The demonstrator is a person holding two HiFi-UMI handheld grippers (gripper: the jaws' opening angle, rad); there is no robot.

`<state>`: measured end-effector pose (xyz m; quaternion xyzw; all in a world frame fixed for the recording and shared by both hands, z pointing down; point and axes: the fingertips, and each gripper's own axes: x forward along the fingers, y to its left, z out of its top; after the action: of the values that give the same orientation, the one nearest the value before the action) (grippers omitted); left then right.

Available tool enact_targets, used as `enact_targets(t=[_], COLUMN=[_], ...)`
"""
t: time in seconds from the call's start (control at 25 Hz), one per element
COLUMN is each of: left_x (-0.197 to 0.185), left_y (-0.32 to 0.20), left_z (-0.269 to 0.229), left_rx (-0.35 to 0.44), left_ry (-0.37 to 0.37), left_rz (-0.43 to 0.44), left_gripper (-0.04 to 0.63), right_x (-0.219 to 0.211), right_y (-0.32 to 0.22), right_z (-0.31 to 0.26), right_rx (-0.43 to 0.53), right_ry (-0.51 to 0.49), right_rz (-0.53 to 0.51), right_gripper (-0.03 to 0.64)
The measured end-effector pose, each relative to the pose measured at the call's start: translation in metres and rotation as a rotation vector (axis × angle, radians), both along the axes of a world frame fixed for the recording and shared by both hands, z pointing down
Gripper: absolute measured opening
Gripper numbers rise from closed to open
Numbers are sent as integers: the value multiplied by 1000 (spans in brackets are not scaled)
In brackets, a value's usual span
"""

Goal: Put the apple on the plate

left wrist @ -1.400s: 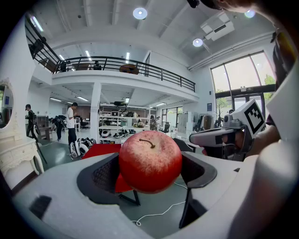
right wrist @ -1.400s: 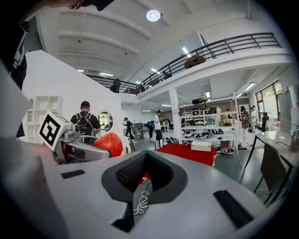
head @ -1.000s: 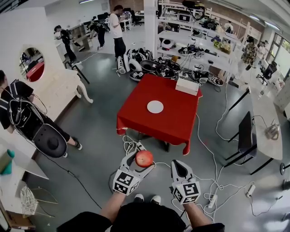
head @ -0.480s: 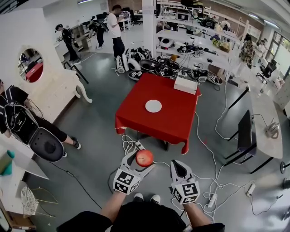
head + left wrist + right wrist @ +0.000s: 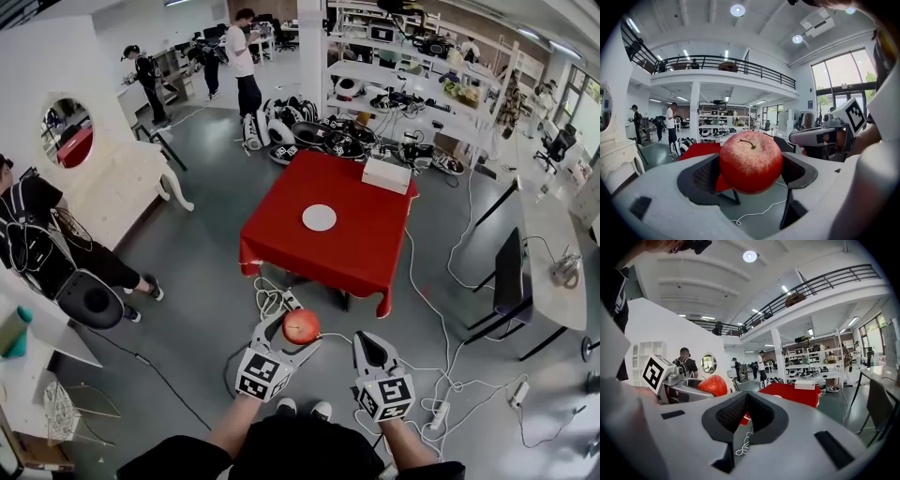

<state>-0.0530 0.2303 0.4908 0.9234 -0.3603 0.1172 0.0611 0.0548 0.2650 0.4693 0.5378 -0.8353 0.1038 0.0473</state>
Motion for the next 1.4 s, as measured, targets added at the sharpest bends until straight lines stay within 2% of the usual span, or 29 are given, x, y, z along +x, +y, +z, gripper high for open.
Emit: enact_targets(t=[0.92,1.4], left_x=[12,10], left_y=[6,-57], left_z=[9,22], left_rx=[-24,-51], left_ry=[-11,4], left_rz=[-15,-9], left_gripper=[405,405], right_x=[7,1], right_y=[4,-53], right_z=[12,19], right_rx=[-23,-37], right_ry=[-14,12], right_rz=[-40,-37], right_gripper=[11,11])
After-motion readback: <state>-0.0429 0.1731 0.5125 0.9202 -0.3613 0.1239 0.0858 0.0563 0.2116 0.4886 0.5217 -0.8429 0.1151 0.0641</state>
